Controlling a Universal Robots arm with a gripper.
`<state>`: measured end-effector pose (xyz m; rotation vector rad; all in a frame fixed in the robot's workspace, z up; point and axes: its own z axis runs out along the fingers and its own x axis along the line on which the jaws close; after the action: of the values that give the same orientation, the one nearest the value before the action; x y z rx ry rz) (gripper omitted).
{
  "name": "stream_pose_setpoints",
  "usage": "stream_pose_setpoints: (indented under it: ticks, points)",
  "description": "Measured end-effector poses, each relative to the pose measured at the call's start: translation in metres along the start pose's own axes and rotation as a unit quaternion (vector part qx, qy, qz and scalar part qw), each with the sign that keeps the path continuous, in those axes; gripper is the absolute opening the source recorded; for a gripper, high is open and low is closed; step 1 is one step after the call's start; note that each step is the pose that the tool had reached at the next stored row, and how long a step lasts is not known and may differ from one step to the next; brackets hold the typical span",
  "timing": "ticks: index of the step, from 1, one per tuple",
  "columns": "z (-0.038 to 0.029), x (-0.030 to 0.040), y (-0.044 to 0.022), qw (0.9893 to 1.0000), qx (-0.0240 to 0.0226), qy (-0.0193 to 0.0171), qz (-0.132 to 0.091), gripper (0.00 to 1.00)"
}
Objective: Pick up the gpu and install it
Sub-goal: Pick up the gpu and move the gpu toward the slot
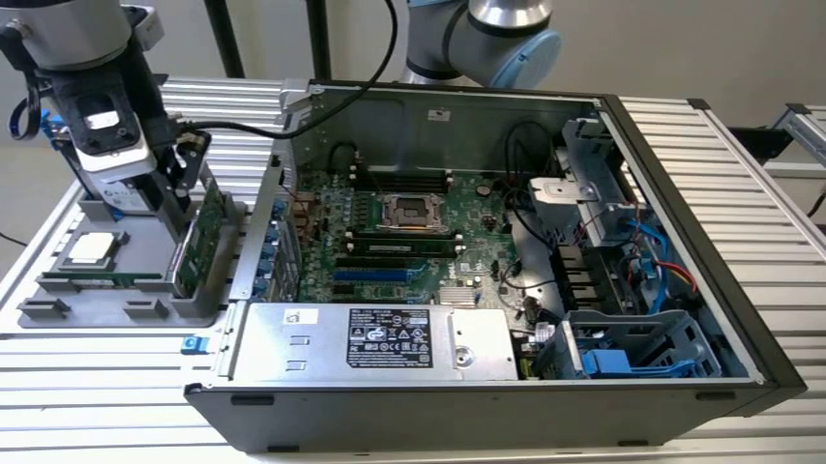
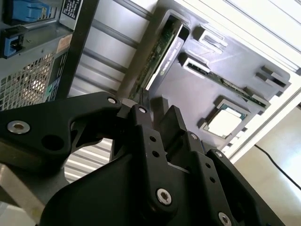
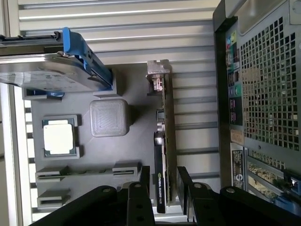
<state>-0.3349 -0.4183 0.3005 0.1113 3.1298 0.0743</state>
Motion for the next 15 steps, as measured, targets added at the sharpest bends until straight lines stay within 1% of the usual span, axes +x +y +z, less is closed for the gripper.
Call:
stream_pose_setpoints:
  ticks: [12,15]
  points:
    - [0.0045,-0.0001,-0.0011,1.0000,0.0000,0.0000,0.000,1.00]
    - [0.0047,-0.0001,-0.0012,1.0000,0.0001,0.0001,0.000,1.00]
